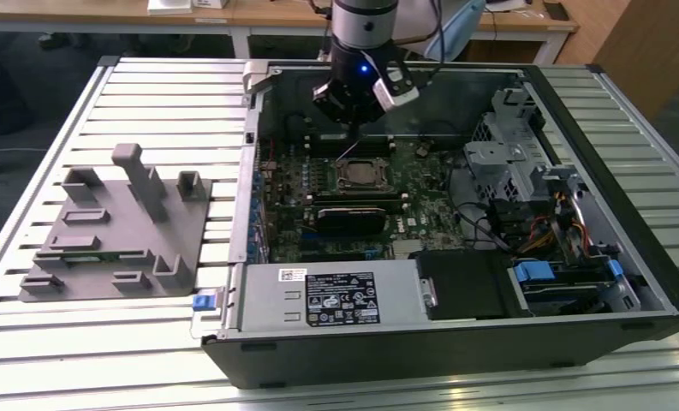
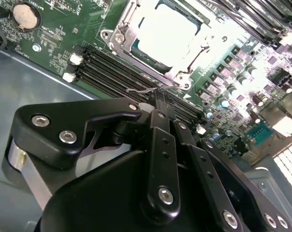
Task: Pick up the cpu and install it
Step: 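Install the first cpu locking lever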
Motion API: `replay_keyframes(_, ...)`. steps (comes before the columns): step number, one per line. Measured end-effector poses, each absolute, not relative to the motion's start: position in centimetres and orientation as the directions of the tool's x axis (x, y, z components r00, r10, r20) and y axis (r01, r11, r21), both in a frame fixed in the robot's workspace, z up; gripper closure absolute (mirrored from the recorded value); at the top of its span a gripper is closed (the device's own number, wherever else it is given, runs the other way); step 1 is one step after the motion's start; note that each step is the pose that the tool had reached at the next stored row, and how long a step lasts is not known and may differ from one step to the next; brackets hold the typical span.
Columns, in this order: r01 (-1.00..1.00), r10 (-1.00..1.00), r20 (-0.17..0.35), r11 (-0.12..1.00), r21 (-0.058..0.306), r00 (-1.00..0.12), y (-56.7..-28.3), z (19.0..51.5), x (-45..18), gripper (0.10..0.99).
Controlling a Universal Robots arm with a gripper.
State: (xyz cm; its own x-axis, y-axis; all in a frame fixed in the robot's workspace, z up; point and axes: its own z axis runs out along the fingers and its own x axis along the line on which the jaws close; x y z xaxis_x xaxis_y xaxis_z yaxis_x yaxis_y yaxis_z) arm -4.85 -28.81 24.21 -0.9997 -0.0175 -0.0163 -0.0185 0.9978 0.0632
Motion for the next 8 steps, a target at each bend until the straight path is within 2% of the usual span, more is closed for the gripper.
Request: replay_keyframes(8, -0.018, -0.018, -0.014, 0.998, 0.060, -1.000, -28.70, 23.96, -4.08, 0.980)
